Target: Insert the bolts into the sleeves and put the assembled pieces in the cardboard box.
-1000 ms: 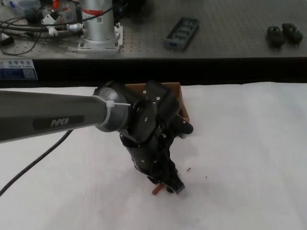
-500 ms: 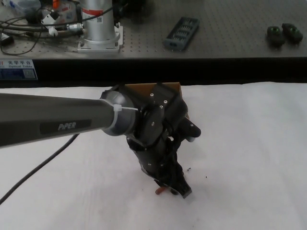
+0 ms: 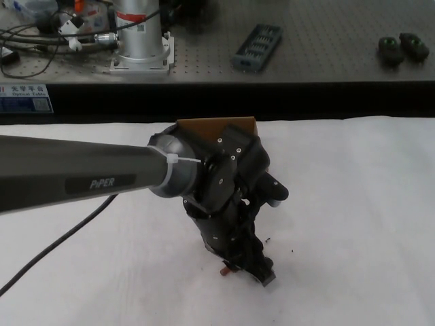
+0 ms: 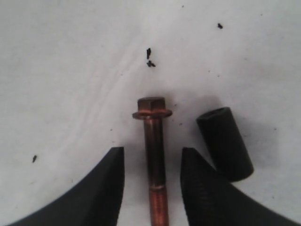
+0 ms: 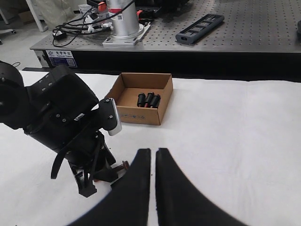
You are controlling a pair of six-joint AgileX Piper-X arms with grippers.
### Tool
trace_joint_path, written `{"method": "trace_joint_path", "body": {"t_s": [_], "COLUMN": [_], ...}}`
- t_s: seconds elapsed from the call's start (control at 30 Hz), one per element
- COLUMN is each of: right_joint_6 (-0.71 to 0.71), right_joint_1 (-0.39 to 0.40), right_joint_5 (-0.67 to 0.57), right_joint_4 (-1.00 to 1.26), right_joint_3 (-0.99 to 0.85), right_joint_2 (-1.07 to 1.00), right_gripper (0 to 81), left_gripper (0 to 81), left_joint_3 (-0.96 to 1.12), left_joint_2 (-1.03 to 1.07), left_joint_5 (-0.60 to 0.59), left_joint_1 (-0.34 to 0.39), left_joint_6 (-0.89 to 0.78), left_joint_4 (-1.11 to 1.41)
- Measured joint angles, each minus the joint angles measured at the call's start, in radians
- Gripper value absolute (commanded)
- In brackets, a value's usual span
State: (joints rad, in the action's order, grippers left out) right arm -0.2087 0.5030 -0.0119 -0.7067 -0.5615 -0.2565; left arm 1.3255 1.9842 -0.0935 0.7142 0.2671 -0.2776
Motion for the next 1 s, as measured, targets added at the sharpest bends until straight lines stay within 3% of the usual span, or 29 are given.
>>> {"method": "trace_joint_path", "body": {"t_s": [0.27, 0.5, 0.77, 1.0], "right_joint_6": [0.0, 0.0, -0.006, -0.054], "right_joint_1": [0.0, 0.0, 0.0, 0.0], "right_joint_5": [0.0, 0.0, 0.0, -0.059], "right_joint_4": [-0.018, -0.041, -0.043, -0.048], "right_joint_3": [0.0, 0.0, 0.0, 0.0], "right_joint_2": [0.0, 0.0, -0.005, -0.098], "right_gripper": [3.9, 3.9, 3.9, 3.9], "left_gripper": [25.2, 0.6, 0.6, 0.6], "left_joint_3": [0.002, 0.013, 0.033, 0.034], "left_joint_2": [0.022, 0.025, 0.0, -0.104], "left_joint_5": [-0.023, -0.027, -0.026, -0.03], "left_joint_1": [0.0, 0.0, 0.0, -0.025], "left_joint_6": [0.0, 0.0, -0.002, -0.153], "left_joint_4": [0.027, 0.027, 0.02, 0.02]}}
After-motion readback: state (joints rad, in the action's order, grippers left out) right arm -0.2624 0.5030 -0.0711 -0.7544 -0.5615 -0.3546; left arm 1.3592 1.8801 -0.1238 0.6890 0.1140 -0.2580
